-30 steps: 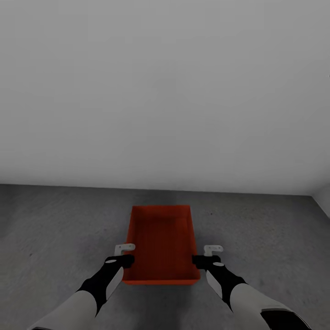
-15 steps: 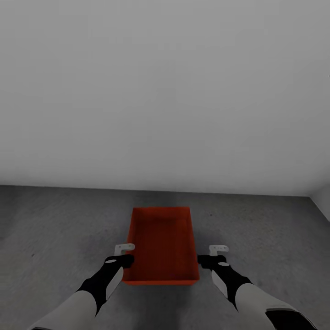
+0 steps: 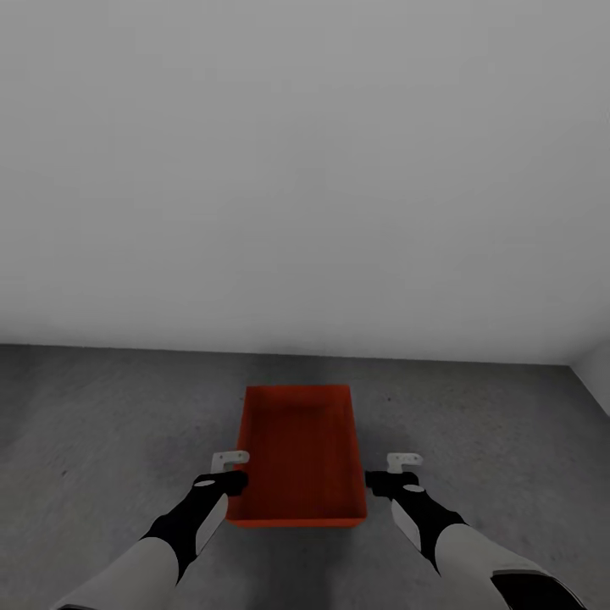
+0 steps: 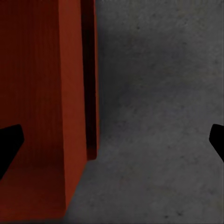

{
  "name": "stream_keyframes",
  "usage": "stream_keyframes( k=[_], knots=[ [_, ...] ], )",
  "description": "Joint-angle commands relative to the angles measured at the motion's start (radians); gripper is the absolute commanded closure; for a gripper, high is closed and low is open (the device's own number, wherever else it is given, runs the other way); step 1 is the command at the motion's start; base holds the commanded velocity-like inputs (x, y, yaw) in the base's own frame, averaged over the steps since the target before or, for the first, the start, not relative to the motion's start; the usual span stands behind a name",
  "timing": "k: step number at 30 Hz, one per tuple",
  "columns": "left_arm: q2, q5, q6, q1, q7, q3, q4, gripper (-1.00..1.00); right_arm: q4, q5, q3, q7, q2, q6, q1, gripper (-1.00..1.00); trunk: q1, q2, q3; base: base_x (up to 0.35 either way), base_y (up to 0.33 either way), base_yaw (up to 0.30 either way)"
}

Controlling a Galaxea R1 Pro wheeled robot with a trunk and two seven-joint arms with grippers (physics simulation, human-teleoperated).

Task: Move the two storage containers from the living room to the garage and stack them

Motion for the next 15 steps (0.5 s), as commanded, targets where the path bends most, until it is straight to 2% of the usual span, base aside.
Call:
stream_keyframes(
  k=[1, 15],
  knots=[
    [0.001, 0.010, 0.005, 0.000, 0.008, -0.008, -0.002, -1.00, 0.000, 0.001, -0.001, -0.003, 0.000, 0.000, 0.000, -1.00, -0.004, 0.007, 0.003, 0.000, 0.000, 0.000],
    [0.001, 0.010, 0.005, 0.000, 0.008, -0.008, 0.000, -1.00, 0.000, 0.001, -0.001, -0.003, 0.000, 0.001, 0.000, -1.00, -0.058, 0.105, 0.046, 0.000, 0.000, 0.000]
  ],
)
